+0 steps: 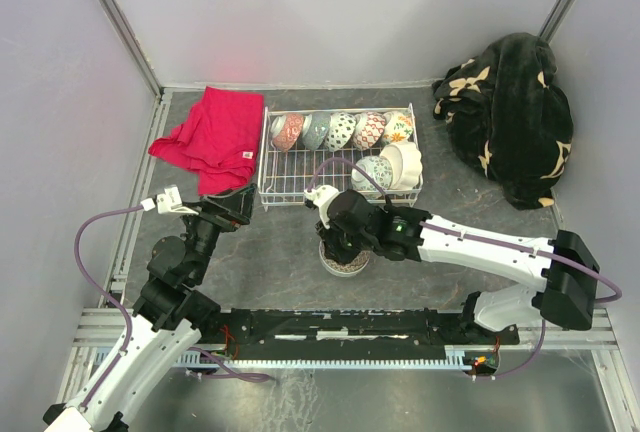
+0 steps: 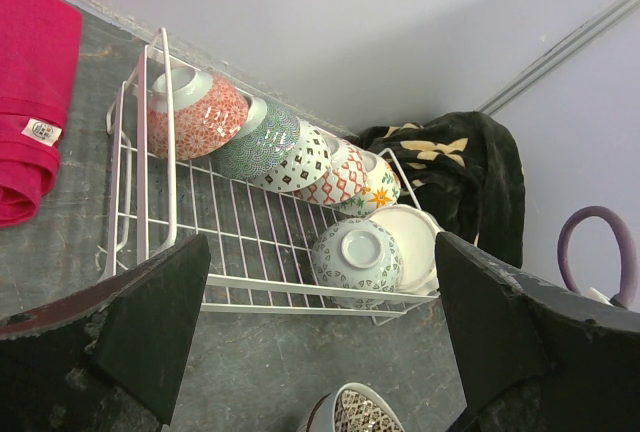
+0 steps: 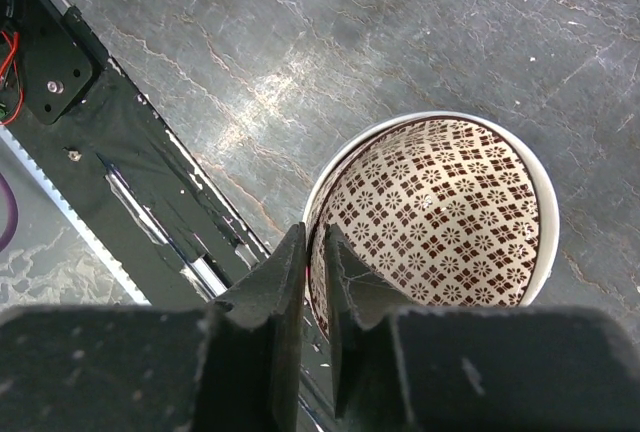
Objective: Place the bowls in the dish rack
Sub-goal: Pick up the bowl from the center of the board.
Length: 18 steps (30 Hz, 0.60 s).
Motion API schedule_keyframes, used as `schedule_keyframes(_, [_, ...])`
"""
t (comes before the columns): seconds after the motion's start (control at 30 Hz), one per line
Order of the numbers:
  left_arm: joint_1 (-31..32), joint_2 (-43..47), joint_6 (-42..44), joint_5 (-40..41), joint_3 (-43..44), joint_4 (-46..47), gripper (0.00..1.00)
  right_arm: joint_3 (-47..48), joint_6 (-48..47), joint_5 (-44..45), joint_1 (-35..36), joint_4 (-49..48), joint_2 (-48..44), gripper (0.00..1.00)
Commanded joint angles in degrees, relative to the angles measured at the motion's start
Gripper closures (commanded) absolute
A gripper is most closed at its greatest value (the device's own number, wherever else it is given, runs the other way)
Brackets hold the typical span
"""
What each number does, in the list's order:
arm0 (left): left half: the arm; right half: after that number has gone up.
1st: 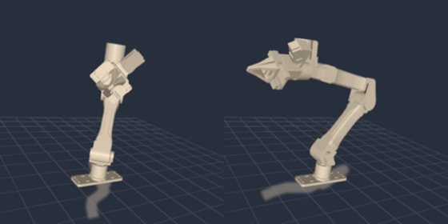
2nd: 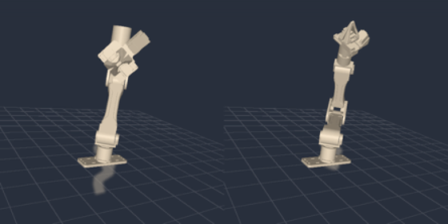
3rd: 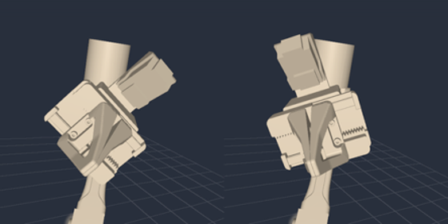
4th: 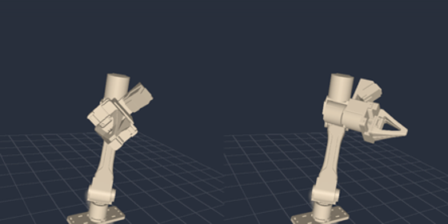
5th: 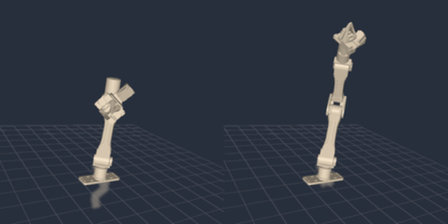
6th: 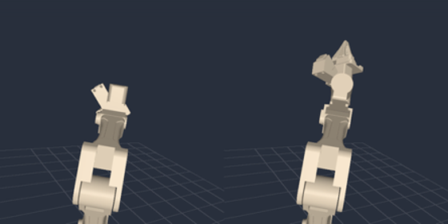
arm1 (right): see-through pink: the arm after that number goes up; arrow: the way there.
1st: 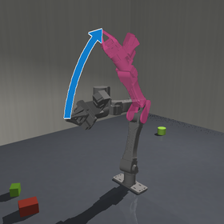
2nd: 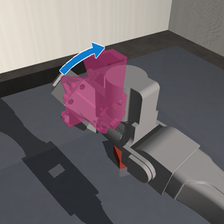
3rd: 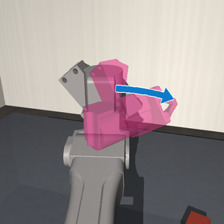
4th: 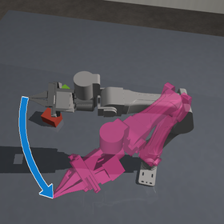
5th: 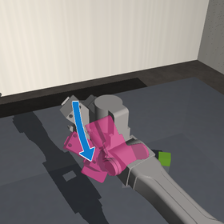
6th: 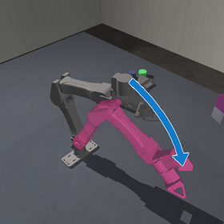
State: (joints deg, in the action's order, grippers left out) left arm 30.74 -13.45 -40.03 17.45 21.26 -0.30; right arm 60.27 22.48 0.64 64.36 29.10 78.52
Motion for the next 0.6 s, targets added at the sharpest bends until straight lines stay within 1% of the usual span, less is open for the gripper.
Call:
schedule_keyframes(0.0, [0.2, 0.4, 1.2, -0.5, 1.2, 2.5, 0.01, 1.6, 0.1, 0.1, -0.4, -2.3, 0.0, 0.78])
schedule_keyframes(0.33, [0.2, 0.3, 1.3, -0.5, 1.2, 2.5, 0.01, 2.2, -0.5, -1.4, -0.4, -1.4, 0.7, 0.64])
schedule_keyframes(0.57, [0.2, 0.4, 1.3, -0.5, 1.2, 2.4, 0.01, 3.5, -1.1, -2.6, -0.3, 0.1, 3.0, 0.61])
